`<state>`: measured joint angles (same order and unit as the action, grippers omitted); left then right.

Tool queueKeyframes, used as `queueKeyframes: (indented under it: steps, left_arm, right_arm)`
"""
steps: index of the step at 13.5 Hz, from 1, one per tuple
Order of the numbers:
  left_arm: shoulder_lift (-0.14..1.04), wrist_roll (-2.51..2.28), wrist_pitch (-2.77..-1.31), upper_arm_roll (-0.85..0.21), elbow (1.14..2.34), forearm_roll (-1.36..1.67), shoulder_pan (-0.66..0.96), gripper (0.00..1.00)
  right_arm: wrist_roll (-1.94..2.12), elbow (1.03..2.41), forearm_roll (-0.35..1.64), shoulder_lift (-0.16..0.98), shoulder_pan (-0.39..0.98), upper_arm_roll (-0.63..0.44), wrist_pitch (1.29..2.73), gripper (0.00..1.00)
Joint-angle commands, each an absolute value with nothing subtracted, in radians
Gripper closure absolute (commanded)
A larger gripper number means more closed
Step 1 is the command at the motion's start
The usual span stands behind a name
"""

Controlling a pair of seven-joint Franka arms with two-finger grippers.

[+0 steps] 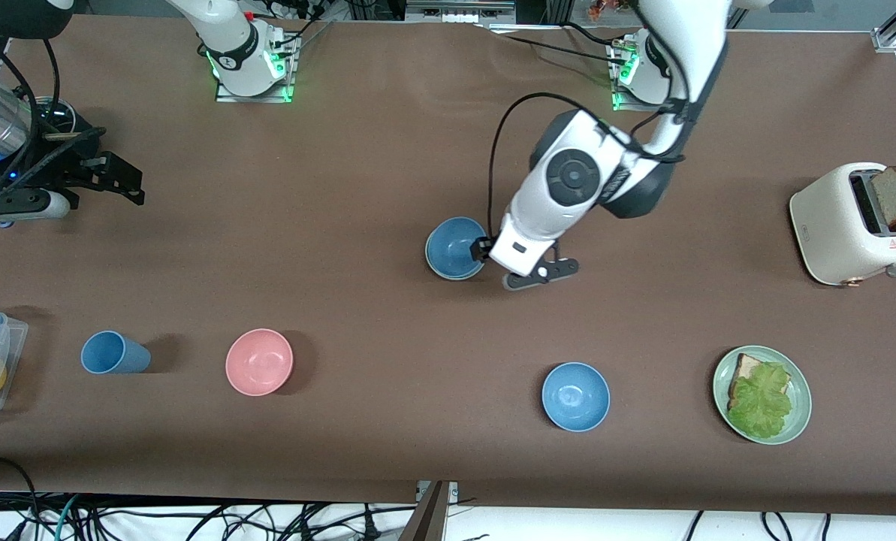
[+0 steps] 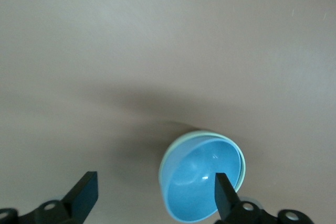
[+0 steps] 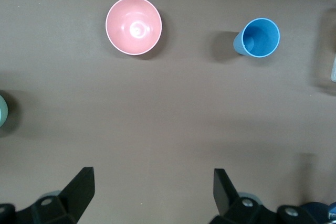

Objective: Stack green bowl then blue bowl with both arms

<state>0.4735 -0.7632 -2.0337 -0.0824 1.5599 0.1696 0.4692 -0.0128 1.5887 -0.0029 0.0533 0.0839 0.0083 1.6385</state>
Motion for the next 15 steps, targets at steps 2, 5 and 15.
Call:
queueKeyframes:
  steps: [2,5,15]
  left_arm:
    - [0.356,-0.434,-1.886,-0.078,1.532,0.155,0.335,0.00]
    - [0.267,-0.287,-1.804,-0.080,1.532,0.127,0.204,0.00]
    - [0.112,-0.048,-1.594,-0.077,1.591,0.046,-0.037,0.00]
  right_arm:
    - [-0.003,1.569,-0.009,0.057,0.083,0.008,1.618,0.00]
    - [-0.003,1.569,-0.008,0.055,0.083,0.008,1.617,0.00]
    - [-0.009,1.566,-0.003,0.055,0.083,0.009,1.588,0.00]
